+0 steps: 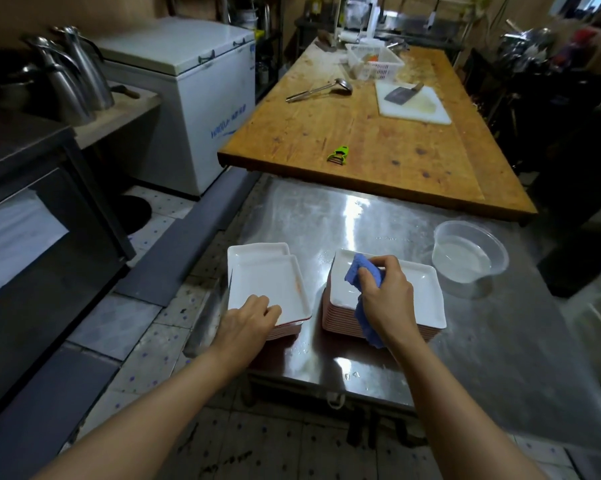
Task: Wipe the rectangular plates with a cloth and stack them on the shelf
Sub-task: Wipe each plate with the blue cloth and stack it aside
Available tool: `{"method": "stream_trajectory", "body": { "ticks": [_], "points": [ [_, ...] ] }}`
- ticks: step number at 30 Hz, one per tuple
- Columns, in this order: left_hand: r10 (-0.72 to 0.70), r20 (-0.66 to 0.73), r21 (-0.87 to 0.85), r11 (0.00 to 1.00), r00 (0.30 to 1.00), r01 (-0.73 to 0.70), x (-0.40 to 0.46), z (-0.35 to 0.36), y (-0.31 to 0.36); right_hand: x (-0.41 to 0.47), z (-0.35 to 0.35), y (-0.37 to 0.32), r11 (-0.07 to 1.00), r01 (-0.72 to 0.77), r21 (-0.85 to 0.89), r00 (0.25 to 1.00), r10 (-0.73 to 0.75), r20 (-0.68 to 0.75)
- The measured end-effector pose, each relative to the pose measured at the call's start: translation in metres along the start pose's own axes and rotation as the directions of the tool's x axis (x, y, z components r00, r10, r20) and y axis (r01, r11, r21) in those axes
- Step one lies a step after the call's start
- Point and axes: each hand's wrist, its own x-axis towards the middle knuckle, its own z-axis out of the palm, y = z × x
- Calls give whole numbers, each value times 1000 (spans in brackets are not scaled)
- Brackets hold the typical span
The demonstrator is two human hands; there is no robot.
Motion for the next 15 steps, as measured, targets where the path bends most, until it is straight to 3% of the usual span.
{"method": "stream_trajectory", "body": {
  "ticks": [7, 15],
  "points": [
    [-94, 158, 83, 993, 983, 81, -12, 24, 3, 1, -1, 10, 999, -27, 34, 1000, 27, -4],
    [-138, 335, 0, 989, 932, 147, 0, 28, 3, 3, -2, 14, 999, -27, 22, 999, 28, -44]
  ]
}}
